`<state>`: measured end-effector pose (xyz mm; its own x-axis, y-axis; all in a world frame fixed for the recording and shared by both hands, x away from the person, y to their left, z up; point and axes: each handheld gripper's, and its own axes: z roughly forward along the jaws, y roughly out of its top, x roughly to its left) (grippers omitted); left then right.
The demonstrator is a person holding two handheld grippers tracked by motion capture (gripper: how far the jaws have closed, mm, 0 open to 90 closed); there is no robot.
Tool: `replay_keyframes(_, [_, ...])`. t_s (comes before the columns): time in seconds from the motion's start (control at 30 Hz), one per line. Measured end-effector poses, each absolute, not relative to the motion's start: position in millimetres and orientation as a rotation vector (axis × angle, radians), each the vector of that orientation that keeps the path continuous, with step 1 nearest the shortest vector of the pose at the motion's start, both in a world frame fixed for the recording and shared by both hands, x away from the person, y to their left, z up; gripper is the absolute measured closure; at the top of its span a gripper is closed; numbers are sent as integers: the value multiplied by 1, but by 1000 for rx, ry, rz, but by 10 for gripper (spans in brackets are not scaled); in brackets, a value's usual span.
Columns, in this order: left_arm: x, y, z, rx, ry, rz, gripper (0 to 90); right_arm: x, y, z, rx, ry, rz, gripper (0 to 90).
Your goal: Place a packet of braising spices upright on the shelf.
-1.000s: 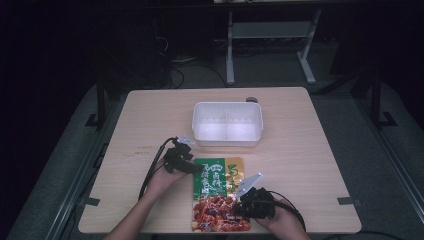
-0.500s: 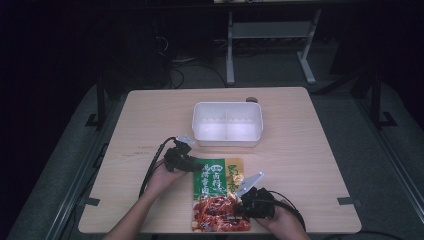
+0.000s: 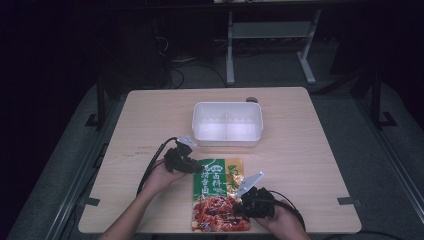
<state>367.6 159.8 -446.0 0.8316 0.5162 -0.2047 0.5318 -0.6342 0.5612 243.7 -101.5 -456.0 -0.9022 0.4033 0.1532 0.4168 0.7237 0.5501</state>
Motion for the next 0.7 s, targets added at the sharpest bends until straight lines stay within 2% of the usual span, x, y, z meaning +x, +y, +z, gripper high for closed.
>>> replay_keyframes(0.1, [370,161,-447,2385,769,-21,771,244,-102,-456,-689,-2893,-934,897])
replay_keyframes(0.17, [372,164,-446,2361,771,-35,857,244,-101,-456,-691,-2895,-935,896])
replay_keyframes(0.23, [370,163,-445,2368,754,-17,879,244,-101,-456,-691,-2897,-938,896])
replay_keyframes(0.5, [354,163,-428,2368,670,77,900,245,-102,-456,-699,-2880,-939,890])
replay_keyframes(0.7, [342,169,-414,2339,623,118,900,248,-105,-454,-719,-2853,-933,767])
